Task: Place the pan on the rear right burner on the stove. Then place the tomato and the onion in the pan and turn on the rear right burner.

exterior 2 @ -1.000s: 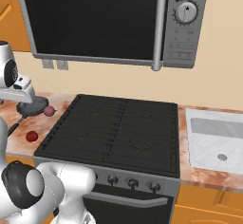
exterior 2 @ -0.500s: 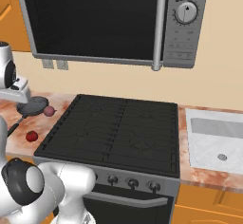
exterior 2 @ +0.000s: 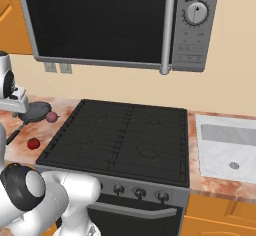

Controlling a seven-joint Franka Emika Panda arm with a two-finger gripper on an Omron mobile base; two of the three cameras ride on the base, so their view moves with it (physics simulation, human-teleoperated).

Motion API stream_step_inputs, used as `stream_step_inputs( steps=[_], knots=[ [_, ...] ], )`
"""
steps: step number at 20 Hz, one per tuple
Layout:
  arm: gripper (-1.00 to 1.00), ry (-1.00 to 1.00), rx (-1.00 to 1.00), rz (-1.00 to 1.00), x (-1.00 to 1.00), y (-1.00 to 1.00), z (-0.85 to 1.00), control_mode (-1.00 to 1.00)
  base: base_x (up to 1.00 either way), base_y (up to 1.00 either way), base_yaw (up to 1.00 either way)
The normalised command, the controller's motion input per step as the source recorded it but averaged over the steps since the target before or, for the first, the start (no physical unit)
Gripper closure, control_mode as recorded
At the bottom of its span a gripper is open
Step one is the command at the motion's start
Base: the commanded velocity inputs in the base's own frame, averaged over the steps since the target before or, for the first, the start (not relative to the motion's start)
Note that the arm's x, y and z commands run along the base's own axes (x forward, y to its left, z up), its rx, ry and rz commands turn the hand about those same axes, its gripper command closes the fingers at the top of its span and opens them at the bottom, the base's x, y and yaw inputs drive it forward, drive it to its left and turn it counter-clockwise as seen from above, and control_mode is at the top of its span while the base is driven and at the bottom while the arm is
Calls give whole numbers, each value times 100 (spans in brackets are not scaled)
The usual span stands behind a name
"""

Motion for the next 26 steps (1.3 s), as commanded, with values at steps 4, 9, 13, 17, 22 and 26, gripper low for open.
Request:
stream_step_inputs(
  steps=[4, 9, 13, 17, 22, 26],
  knots=[
    [-100, 0, 0, 7, 0, 21, -23, -100, 0, 0, 0],
    [-100, 0, 0, 6, 1, 17, -13, -100, 0, 0, 0],
    [-100, 0, 0, 5, 11, 15, -6, -100, 0, 0, 0],
    [-100, 0, 0, 3, 23, 10, -2, -100, 0, 0, 0],
    [-100, 0, 0, 2, 24, 4, -2, -100, 0, 0, 0],
    [-100, 0, 0, 0, 24, 0, -4, -100, 0, 0, 0]
  ],
)
